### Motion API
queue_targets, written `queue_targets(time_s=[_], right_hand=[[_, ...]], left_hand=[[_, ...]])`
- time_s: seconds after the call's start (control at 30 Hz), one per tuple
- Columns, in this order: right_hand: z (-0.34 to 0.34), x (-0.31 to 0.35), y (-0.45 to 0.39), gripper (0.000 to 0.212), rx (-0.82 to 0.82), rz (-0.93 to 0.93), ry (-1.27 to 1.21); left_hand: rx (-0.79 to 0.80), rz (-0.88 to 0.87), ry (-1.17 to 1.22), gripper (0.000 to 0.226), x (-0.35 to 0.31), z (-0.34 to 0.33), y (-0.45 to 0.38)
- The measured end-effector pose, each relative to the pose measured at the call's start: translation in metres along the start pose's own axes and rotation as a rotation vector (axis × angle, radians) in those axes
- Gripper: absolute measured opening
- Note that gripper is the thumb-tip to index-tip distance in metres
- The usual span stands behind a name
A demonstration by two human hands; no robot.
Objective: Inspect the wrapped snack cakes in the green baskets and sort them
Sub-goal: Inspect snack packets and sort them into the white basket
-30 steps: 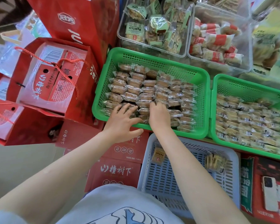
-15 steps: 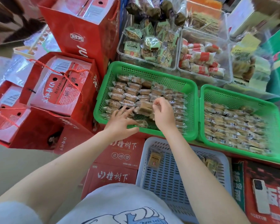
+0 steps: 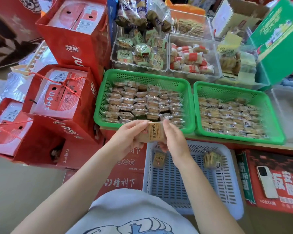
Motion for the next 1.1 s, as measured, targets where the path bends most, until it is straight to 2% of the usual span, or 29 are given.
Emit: queue_targets(time_s=[0.07,0.17,0.3,0.4,0.53,0.67,0.73,0.8,0.9,1.0,1.1], right_hand=[[0.003,0.0,0.009,0.037,-0.041,0.044,-0.012],[0.004,0.0,0.019,0.034,-0.088,0.101,-0.057],[0.001,-0.003,0.032,0.039,-0.171,0.179,-0.037],[0.001,-0.009,0.038,0.042,-0.19,0.141,-0.044],[0.004,-0.014,0.049,0.046,-0.138,0.024,-0.218],[0.006,-0.015,0.055,0.039,-0.029,-0.067,-0.454],[0.005,-0.019,0.054,0.04,0.031,-0.122,-0.553],[0.007,-0.022,0.054,0.039,0.057,-0.144,-0.563],[0.012,-0.026,0.054,0.03,0.056,-0.132,-0.471],[0.016,-0.024,0.058,0.025,0.155,-0.164,-0.514],[0.018,-0.017,0.06,0.024,0.234,-0.231,-0.634]], left_hand=[[0.019,0.0,0.034,0.048,0.004,0.001,0.01],[-0.067,0.016,0.183,0.061,0.007,0.004,0.024],[-0.087,0.037,0.34,0.038,0.006,0.002,0.042],[-0.123,0.029,0.268,0.035,0.006,0.004,0.048],[-0.193,-0.105,0.082,0.022,0.004,0.007,0.058],[-0.116,-0.112,0.095,0.027,0.005,0.005,0.067],[-0.098,-0.126,0.072,0.019,0.003,0.006,0.07],[-0.136,-0.163,-0.004,0.008,-0.001,0.006,0.072],[-0.174,-0.218,-0.098,0.011,-0.005,0.006,0.071],[-0.027,-0.122,-0.018,0.009,-0.002,0.004,0.068],[0.051,0.007,0.088,0.035,0.007,-0.002,0.067]])
Point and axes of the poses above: each hand's wrist, its own y-axis away from the middle knuckle, its own z-axis out of the back of the hand, x = y × z, the point moved 4 cm from there along -y, towards the middle knuckle, and after that the axes turned 11 degrees about -x, right-handed, at the moved point
